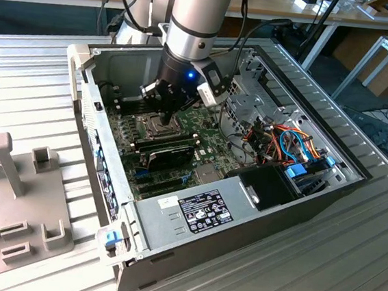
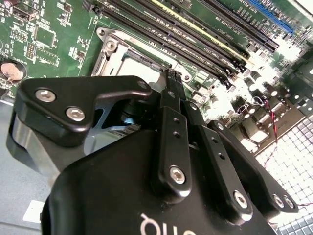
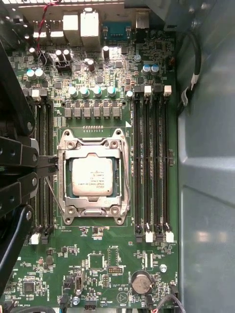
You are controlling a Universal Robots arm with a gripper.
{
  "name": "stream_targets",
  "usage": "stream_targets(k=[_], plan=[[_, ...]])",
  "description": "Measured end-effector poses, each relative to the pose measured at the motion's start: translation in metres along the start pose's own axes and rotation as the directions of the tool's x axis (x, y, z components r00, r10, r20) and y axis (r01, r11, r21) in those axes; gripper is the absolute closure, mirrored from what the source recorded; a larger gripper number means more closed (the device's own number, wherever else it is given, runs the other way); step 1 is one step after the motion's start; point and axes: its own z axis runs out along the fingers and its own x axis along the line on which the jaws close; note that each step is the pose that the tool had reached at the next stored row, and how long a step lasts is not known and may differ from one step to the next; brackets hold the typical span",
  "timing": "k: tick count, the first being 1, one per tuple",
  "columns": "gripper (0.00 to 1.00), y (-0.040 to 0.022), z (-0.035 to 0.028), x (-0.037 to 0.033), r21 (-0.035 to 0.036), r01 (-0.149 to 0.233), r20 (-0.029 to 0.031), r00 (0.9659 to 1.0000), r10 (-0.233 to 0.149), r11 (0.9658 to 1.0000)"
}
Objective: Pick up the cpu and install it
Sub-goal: 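Install the second cpu locking lever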
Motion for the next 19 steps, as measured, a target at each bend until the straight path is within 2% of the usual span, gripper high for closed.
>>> stream_targets(k=[5, 12, 19], plan=[[0.89, -0.0019, 0.0003, 0.0011, -0.0002, 0.000, 0.0001, 1.0000, 0.000, 1.0000], [0.89, -0.0022, 0.0027, 0.0090, 0.0002, 0.000, 0.0008, 1.0000, 0.000, 1.0000], [0.89, -0.0073, 0.0032, 0.0089, 0.0004, 0.000, 0.0009, 1.0000, 0.000, 1.0000]])
